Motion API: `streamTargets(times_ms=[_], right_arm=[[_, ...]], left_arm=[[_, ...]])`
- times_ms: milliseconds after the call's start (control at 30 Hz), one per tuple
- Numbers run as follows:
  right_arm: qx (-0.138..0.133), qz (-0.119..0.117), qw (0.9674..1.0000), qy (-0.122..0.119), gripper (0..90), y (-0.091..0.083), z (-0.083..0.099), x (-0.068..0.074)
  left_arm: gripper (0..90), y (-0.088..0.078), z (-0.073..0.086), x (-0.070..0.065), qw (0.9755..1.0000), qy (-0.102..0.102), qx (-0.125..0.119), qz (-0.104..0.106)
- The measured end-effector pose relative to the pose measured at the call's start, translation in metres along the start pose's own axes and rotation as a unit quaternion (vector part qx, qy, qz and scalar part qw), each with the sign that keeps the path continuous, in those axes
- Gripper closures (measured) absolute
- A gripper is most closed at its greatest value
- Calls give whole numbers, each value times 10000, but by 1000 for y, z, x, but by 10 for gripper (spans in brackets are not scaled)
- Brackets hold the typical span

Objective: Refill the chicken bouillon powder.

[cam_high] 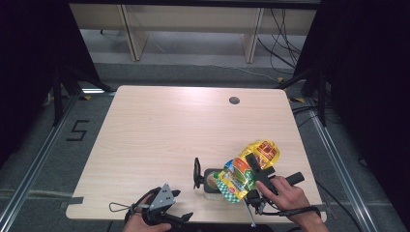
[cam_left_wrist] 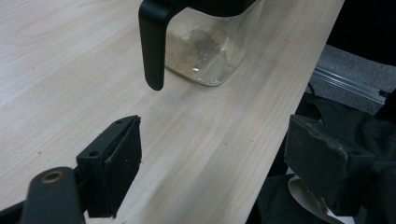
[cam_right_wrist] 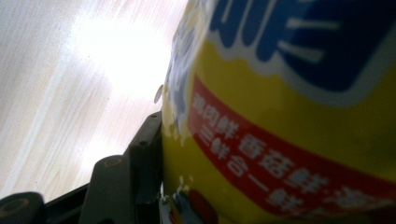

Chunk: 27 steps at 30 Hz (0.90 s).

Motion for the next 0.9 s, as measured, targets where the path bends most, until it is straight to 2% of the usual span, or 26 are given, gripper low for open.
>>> streamTargets(times_ms=[33, 67, 100, 133, 167, 200, 233, 267, 300, 333, 367, 400, 433, 467, 500, 633, 667, 700, 800, 900], right_arm=[[817, -12, 9927, 884, 434, -11, 1, 12], [401, -29, 9979, 506, 434, -4, 1, 6], [-194, 44, 9997, -137, 434, 3, -1, -2], [228, 30, 9993, 288, 434, -2, 0, 3], [650, 41, 9950, 760, 434, -8, 1, 10], [46, 82, 9998, 146, 435, 0, 0, 1], [505, 74, 9968, 622, 434, -6, 0, 7], [56, 83, 9999, 140, 434, 0, -1, 1], [151, -42, 9997, 186, 434, -1, 0, 3], [-26, -4, 10000, -34, 434, 1, 0, 0], [605, 58, 9957, 705, 435, -7, 0, 9], [-406, 110, 9985, -347, 435, 6, -3, -6], [-344, 87, 9988, -324, 434, 5, -2, -5], [-63, 34, 9999, -78, 435, 1, 0, -1], [5, 12, 10000, -26, 435, 0, 0, -1], [-321, 40, 9988, -372, 434, 4, -1, -6], [-326, 42, 9988, -365, 434, 4, -1, -6], [-131, 57, 9998, -138, 435, 1, 0, -2], [-173, 46, 9997, -189, 434, 1, -1, -2], [-107, 38, 9999, -116, 435, 1, 0, -2]], left_arm=[[185, 0, 0, 0, 10000, 20, 14, -26], [185, 1, 0, 0, 10000, -37, -56, 24], [185, 1, 0, 0, 10000, -32, -50, 18], [185, 0, 0, 0, 10000, 21, 18, -17], [185, 1, 0, 0, 10000, -20, -50, 10], [185, 1, 0, 0, 10000, -19, -48, 11], [185, 1, 0, 0, 10000, -26, -69, 35], [185, 1, 0, 1, 10000, 11, -30, 40], [185, 0, 0, 2, 9999, 76, 78, -16], [185, 0, 0, 2, 9999, 74, 83, -6], [184, 1, 0, 1, 10000, 48, 54, -1], [185, 2, 0, 0, 10000, -23, -50, 45], [184, 2, 0, 0, 10000, 0, -42, 54], [185, 2, 0, 0, 10000, -20, -48, 46], [185, 2, -1, 0, 10000, -3, -28, 28], [185, 2, -1, 0, 10000, -6, -40, 33], [185, 2, -1, 0, 10000, -9, -42, 36], [185, 2, -1, 0, 10000, 10, -19, 24], [185, 1, -1, 0, 10000, 5, -29, 23], [184, 1, -1, 0, 10000, 7, -26, 20]])
Point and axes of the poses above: each handheld gripper's, and its own axes: y roughly forward along the jaws, z roughly out of its underside, x roughly to its left, the point moved 2 cm from there along y, roughly forward along the jaws, and after that the axes turned 15 degrees about z, right-handed, at the moved point
